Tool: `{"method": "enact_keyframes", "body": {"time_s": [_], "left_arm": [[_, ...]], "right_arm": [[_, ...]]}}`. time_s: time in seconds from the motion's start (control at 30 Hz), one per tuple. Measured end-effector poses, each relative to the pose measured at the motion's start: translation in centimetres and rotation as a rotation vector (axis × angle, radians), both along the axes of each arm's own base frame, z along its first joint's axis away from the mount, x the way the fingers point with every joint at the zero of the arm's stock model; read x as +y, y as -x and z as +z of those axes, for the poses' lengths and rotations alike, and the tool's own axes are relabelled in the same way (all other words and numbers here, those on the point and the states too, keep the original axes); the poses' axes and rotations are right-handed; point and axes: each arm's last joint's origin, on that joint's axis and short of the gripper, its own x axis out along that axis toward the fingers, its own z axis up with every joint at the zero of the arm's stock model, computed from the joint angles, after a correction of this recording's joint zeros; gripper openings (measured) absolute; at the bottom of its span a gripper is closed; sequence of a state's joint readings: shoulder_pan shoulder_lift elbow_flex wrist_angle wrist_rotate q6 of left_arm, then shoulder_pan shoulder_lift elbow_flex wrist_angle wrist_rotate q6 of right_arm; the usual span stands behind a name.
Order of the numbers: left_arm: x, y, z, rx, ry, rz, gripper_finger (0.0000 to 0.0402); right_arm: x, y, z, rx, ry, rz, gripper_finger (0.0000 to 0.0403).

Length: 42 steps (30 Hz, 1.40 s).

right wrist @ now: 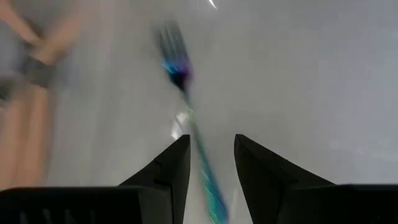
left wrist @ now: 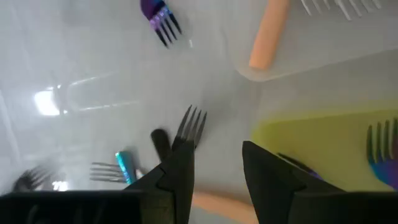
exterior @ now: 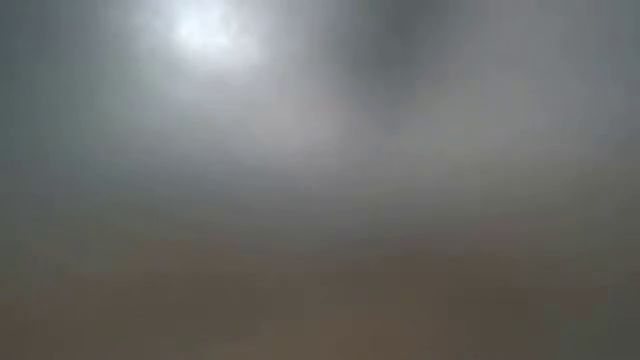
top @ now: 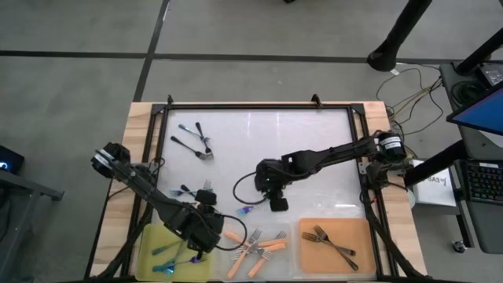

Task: Sort silverware by color (type)
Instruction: Put the blue fork into the yellow bin

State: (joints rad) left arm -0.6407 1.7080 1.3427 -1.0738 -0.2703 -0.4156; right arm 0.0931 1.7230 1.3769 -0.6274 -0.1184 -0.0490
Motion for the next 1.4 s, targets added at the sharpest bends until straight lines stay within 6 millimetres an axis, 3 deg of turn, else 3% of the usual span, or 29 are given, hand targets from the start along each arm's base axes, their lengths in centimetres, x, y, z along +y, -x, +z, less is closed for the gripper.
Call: {"method": "enact_keyframes", "body": {"time_s": [0.17,0.47,0.77,0.97,1.2,1.4], "left_arm": [[0.3,0.4,-1.1,-0.052,0.039,-0.011,0.0116],[0.4,0.6,-1.5,-0.053,0.039,-0.057,0.0116],[0.4,0.6,-1.4,-0.05,0.047,-0.059,0.0116],[0.3,0.8,-1.4,-0.043,0.053,-0.064,0.0116],[0.2,0.9,-1.4,-0.024,0.063,-0.068,0.0116],[0.2,0.9,-1.4,-0.027,0.065,-0.068,0.0116]], "right_arm": [[0.3,-0.7,-0.9,-0.021,-0.054,0.046,0.0116],[0.4,-2.0,-5.3,0.083,-0.059,0.031,0.0116],[0.5,-2.3,-6.1,0.091,-0.06,0.027,0.0116],[0.5,-2.8,-8.3,0.13,-0.063,0.013,0.0116],[0.5,-3.1,-9.1,0.133,-0.063,0.008,0.0115],[0.4,-3.1,-8.9,0.124,-0.034,-0.006,0.0077]]}}
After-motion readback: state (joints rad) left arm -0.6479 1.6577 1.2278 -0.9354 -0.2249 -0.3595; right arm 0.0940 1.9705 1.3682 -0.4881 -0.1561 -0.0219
